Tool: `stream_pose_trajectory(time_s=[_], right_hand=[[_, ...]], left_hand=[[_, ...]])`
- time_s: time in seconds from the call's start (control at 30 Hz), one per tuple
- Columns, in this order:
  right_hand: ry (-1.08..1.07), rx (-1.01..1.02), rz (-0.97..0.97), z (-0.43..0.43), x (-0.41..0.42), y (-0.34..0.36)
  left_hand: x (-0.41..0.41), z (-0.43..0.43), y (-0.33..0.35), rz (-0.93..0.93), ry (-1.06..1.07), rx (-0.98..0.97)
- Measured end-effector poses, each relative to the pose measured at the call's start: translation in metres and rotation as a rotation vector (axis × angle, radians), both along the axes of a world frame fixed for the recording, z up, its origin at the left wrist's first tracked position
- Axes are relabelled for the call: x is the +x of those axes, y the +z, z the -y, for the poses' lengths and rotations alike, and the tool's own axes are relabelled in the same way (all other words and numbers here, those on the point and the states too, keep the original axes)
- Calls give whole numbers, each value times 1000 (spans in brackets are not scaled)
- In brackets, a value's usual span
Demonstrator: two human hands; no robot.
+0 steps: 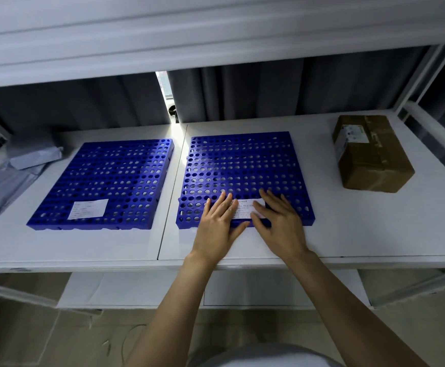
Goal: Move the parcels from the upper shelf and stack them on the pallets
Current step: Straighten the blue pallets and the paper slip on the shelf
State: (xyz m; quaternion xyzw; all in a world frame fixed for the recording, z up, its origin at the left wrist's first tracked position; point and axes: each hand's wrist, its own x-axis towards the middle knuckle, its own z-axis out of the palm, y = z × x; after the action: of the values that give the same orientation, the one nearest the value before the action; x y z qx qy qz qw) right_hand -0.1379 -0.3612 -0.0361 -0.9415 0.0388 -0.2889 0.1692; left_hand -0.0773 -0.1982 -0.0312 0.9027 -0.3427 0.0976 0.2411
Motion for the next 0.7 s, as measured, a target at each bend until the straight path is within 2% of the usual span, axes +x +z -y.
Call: stream_pose_trajectory(time_s=[0.4,0.57,0.7], right_hand=[[12,23,-16,1,-1,-2],[10,9,-29,1,-3,-1],[37,72,-41,0,-8,5]], left_hand=[[-4,2,3,-26,14,0],[-4,1,6,-30,6,27],[-8,-2,14,-9,-15,97]])
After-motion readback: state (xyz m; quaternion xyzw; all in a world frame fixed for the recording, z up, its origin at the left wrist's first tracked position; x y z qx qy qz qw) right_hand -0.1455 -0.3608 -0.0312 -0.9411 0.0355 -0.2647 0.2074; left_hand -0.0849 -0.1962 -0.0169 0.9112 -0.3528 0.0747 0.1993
